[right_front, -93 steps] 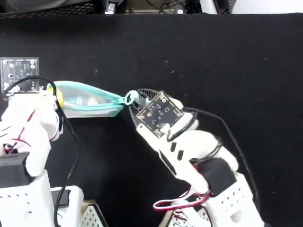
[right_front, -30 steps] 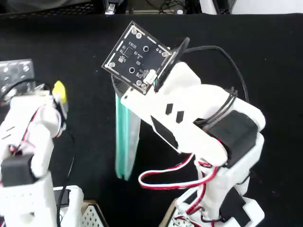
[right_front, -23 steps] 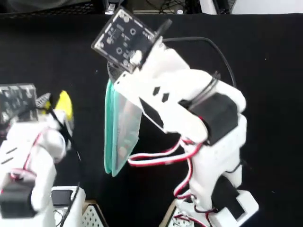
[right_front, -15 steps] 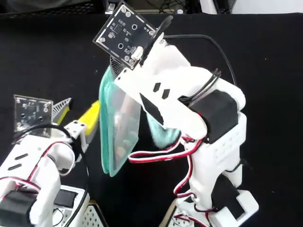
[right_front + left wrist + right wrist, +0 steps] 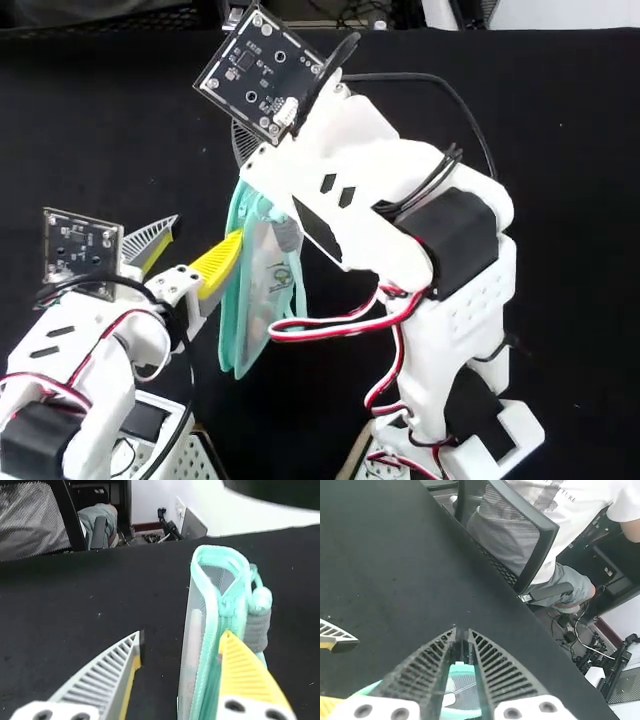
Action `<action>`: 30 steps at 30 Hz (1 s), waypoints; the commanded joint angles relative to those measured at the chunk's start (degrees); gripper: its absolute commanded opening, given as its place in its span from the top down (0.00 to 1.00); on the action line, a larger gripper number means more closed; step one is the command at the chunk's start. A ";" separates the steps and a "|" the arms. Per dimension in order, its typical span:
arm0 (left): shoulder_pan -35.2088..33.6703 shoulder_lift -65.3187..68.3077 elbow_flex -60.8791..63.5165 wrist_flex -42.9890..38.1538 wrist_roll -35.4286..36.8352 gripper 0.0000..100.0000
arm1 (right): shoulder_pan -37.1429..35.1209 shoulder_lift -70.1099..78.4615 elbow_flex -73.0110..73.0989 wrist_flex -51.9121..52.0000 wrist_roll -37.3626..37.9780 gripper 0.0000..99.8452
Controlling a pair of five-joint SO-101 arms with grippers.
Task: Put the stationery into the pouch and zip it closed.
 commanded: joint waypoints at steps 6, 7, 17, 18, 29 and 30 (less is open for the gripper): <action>0.48 -0.18 1.01 -0.44 0.26 0.74 | 0.88 -1.71 -1.19 10.81 0.35 0.98; 0.48 -0.18 0.92 -0.44 0.26 0.74 | 0.97 -3.30 -0.57 10.73 0.35 0.98; 0.40 -0.26 0.92 -0.44 0.26 0.74 | 0.62 -17.19 24.48 9.93 -0.97 0.78; 0.40 -0.26 0.92 -0.44 0.26 0.74 | -0.26 -18.33 27.74 8.97 -1.14 0.79; 0.40 -0.26 0.75 -0.44 0.26 0.74 | -3.43 -30.11 53.93 -6.68 -1.23 0.79; 0.40 -0.26 0.75 -0.44 0.26 0.74 | -3.34 -30.64 55.87 -9.14 -1.23 0.79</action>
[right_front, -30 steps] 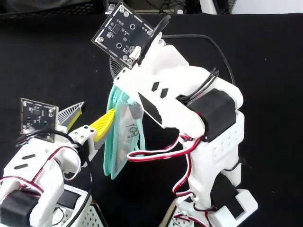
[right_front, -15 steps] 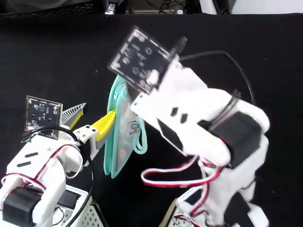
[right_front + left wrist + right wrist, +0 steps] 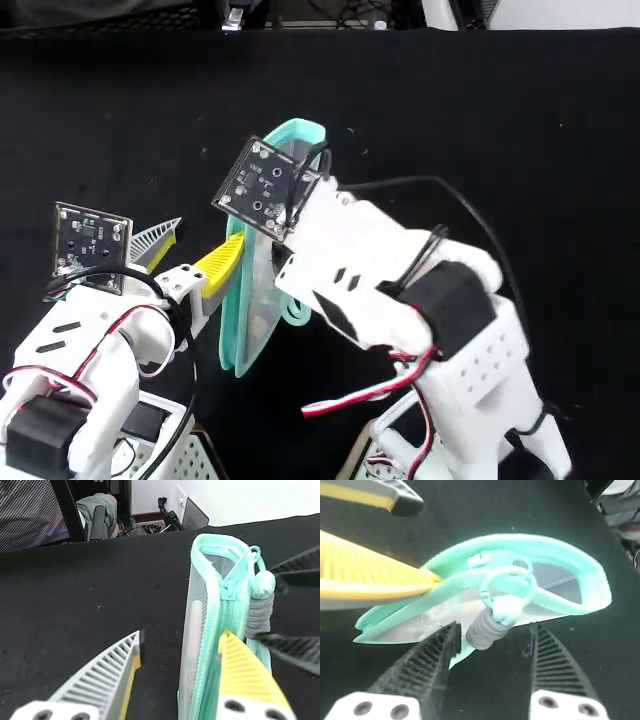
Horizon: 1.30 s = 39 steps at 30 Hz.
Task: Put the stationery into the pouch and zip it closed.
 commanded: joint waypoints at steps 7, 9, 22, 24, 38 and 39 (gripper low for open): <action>0.31 -0.26 -0.66 -0.35 0.26 0.74 | -0.53 -4.88 11.74 -16.79 -0.79 0.79; 0.40 -0.26 -0.66 -0.35 0.26 0.74 | -0.53 -5.49 11.74 -16.97 -0.79 0.81; 0.66 -0.26 -0.66 -1.23 0.26 0.74 | -0.62 -12.70 12.18 -18.64 -0.26 0.99; 0.66 -0.26 -0.66 -1.23 0.26 0.74 | -0.70 -12.70 12.18 -18.64 -0.44 0.99; 0.75 -0.26 -0.66 -1.23 0.26 0.74 | -0.79 -12.88 17.10 -16.62 -0.70 0.88; 0.75 -0.26 -0.66 -1.23 0.26 0.74 | -0.79 -12.88 17.10 -16.62 -0.70 0.85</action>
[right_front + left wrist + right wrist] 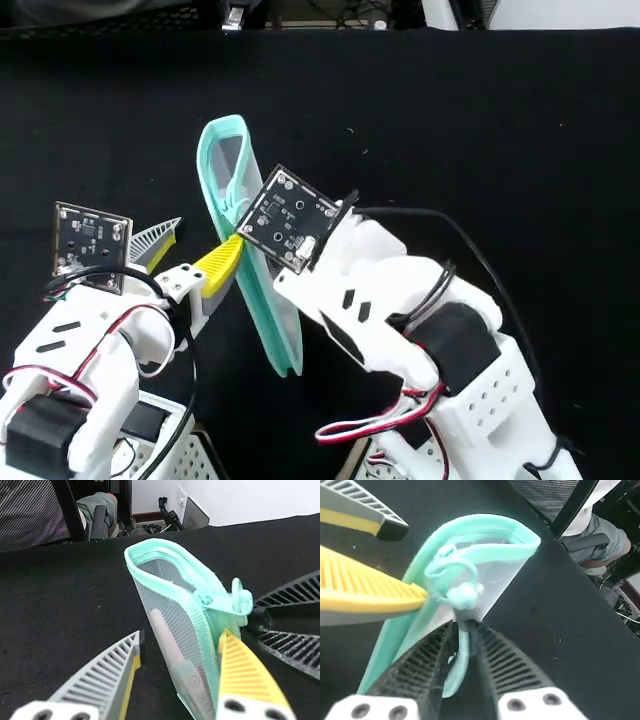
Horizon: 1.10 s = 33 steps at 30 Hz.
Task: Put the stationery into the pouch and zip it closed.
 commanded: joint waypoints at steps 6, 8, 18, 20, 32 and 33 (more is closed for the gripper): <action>0.66 -0.26 -0.66 -1.23 -0.18 0.74 | -0.53 -0.22 -0.31 0.09 -0.53 0.78; 0.66 -0.26 -0.57 -1.23 -1.41 0.74 | -0.62 -0.13 -0.13 -0.70 -0.53 0.78; 0.66 -0.26 -0.66 -1.14 -1.58 0.74 | -0.62 0.22 0.04 -3.52 -0.53 0.78; 0.66 -0.26 -0.57 -1.14 -1.58 0.74 | -0.62 0.22 0.04 -3.52 -0.53 0.78; 0.66 -0.26 -0.40 -0.79 -1.58 0.74 | -4.22 0.31 3.12 -6.95 -0.53 0.82; 0.66 -0.26 -0.40 -0.97 -1.58 0.74 | -4.22 0.31 3.56 -6.77 -0.53 0.81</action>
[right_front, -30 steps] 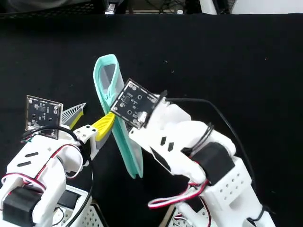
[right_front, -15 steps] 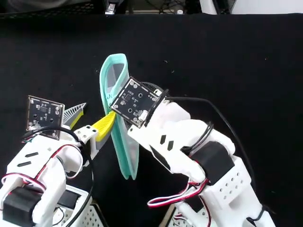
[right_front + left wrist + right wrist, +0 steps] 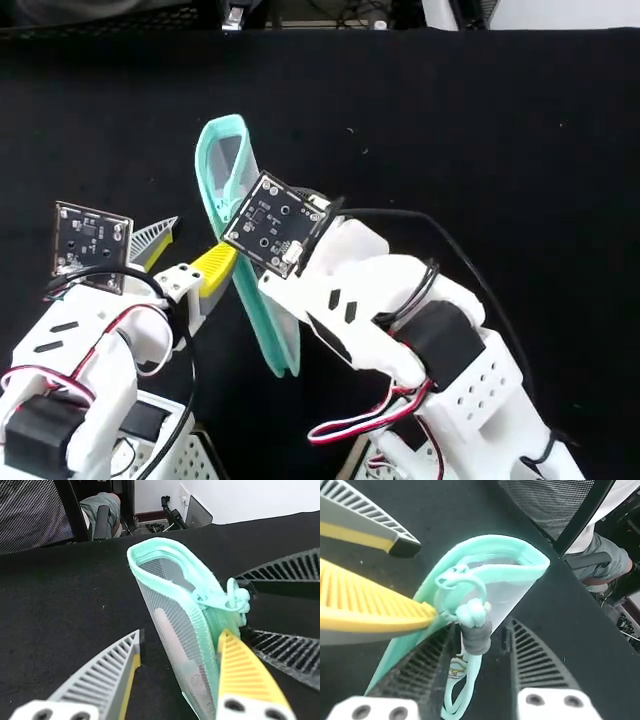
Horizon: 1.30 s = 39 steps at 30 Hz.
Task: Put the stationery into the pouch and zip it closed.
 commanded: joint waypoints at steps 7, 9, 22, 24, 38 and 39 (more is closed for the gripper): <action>2.95 -0.26 -0.22 -1.14 -0.26 0.74 | -1.49 0.13 1.80 -1.93 -0.44 0.81; 3.56 -0.26 -0.31 -1.14 -0.26 0.74 | -1.49 0.13 1.80 -2.81 -0.09 0.86; 3.12 -0.26 -0.22 -0.88 -0.26 0.74 | -1.14 -0.48 1.54 -5.89 0.00 0.99; 3.03 -0.26 -0.48 -0.70 -0.26 0.74 | -0.26 -1.54 1.80 -5.80 0.00 0.99; 6.11 -0.35 -6.90 6.77 -3.16 0.74 | 3.16 0.22 1.54 -6.15 2.99 0.99; 6.11 -0.35 -6.81 7.30 -3.16 0.74 | 3.16 0.57 1.54 -6.24 3.08 0.99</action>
